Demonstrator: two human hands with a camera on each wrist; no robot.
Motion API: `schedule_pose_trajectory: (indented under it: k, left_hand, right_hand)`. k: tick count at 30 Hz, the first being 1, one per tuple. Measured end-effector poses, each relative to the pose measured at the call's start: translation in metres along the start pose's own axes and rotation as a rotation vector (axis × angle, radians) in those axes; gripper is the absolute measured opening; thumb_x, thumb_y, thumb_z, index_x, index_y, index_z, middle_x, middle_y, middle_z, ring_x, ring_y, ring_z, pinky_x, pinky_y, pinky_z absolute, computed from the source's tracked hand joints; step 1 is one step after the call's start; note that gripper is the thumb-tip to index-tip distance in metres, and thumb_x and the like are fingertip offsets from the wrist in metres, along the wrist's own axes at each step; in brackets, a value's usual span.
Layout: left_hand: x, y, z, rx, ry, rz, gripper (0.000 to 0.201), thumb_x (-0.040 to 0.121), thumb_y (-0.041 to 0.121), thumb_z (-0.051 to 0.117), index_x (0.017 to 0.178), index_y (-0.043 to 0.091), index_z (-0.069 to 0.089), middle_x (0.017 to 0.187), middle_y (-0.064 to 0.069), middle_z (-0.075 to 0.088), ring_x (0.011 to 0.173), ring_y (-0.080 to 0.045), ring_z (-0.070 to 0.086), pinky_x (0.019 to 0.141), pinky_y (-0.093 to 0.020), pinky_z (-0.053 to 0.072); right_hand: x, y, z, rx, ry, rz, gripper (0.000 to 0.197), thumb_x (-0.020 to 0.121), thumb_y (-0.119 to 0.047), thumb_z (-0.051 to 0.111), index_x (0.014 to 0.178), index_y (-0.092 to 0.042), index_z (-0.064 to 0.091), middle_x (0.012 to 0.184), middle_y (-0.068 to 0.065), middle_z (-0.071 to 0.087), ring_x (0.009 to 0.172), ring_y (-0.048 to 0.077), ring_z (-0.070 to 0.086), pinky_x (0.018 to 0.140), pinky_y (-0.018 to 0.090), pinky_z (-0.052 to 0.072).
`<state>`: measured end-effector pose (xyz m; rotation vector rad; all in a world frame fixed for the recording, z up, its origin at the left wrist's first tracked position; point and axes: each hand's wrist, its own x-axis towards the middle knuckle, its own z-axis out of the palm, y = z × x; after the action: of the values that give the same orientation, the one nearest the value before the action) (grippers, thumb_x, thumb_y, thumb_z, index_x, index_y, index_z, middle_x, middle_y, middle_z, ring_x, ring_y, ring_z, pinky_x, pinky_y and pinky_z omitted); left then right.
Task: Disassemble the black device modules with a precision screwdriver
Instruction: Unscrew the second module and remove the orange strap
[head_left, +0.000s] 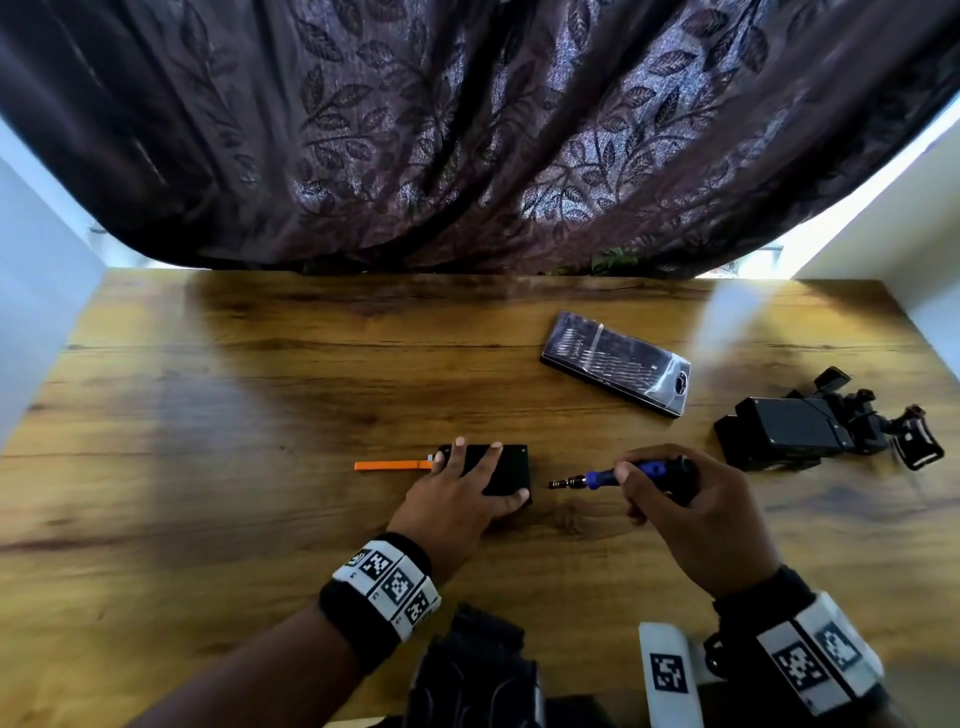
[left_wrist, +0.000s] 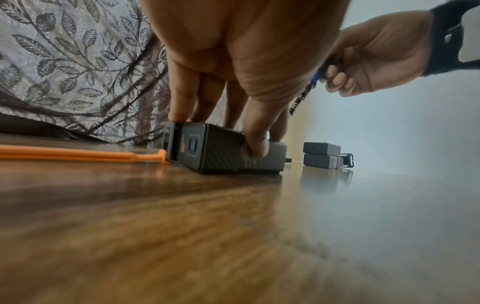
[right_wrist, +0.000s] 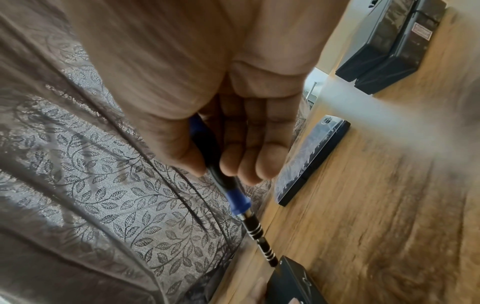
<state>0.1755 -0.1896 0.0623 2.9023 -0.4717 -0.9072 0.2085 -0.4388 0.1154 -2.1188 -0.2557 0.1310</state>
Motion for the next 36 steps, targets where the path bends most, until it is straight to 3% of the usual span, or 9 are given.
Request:
schedule_pose_trajectory:
  k: [11, 17, 23, 32, 36]
  left_hand:
    - [-0.002, 0.001, -0.01, -0.061, -0.034, -0.01, 0.069, 0.105, 0.013, 0.047, 0.157, 0.049, 0.02, 0.17, -0.002, -0.014, 0.154, -0.042, -0.011, 0.122, -0.057, 0.017]
    - [-0.003, 0.002, -0.013, -0.05, -0.055, -0.014, 0.069, 0.106, 0.014, 0.047, 0.158, 0.048, 0.018, 0.17, -0.003, -0.014, 0.154, -0.043, -0.011, 0.122, -0.057, 0.016]
    - [-0.001, 0.001, -0.013, -0.047, -0.068, -0.016, 0.069, 0.105, 0.015, 0.048, 0.158, 0.048, 0.019, 0.17, -0.003, -0.014, 0.154, -0.043, -0.01, 0.122, -0.057, 0.018]
    - [0.001, 0.001, -0.013, -0.043, -0.065, -0.014, 0.068, 0.105, 0.017, 0.049, 0.158, 0.047, 0.019, 0.17, -0.003, -0.012, 0.154, -0.043, -0.009, 0.122, -0.057, 0.018]
    - [0.0, 0.002, -0.012, -0.04, -0.072, -0.01, 0.069, 0.105, 0.015, 0.049, 0.158, 0.046, 0.018, 0.17, -0.003, -0.012, 0.154, -0.043, -0.01, 0.122, -0.058, 0.017]
  right_hand:
    - [-0.004, 0.004, 0.01, -0.07, -0.022, -0.021, 0.006, 0.087, -0.028, 0.072, 0.091, -0.033, 0.073, 0.075, -0.012, 0.074, 0.066, 0.011, 0.071, 0.066, 0.04, 0.062]
    - [-0.001, 0.004, 0.013, -0.039, -0.024, -0.013, 0.005, 0.088, -0.031, 0.071, 0.091, -0.033, 0.073, 0.075, -0.007, 0.074, 0.065, 0.013, 0.071, 0.066, 0.046, 0.062]
    - [0.001, 0.006, 0.016, -0.051, -0.038, -0.014, 0.005, 0.088, -0.032, 0.072, 0.091, -0.036, 0.073, 0.077, -0.011, 0.075, 0.068, 0.012, 0.072, 0.067, 0.046, 0.062]
    - [0.001, 0.002, 0.017, -0.107, -0.048, -0.017, 0.01, 0.089, -0.026, 0.074, 0.089, -0.036, 0.073, 0.075, -0.017, 0.074, 0.068, 0.006, 0.071, 0.065, 0.03, 0.06]
    - [0.001, -0.001, 0.016, -0.128, -0.029, -0.039, 0.012, 0.089, -0.024, 0.075, 0.088, -0.036, 0.073, 0.073, -0.021, 0.072, 0.066, 0.003, 0.07, 0.06, 0.014, 0.053]
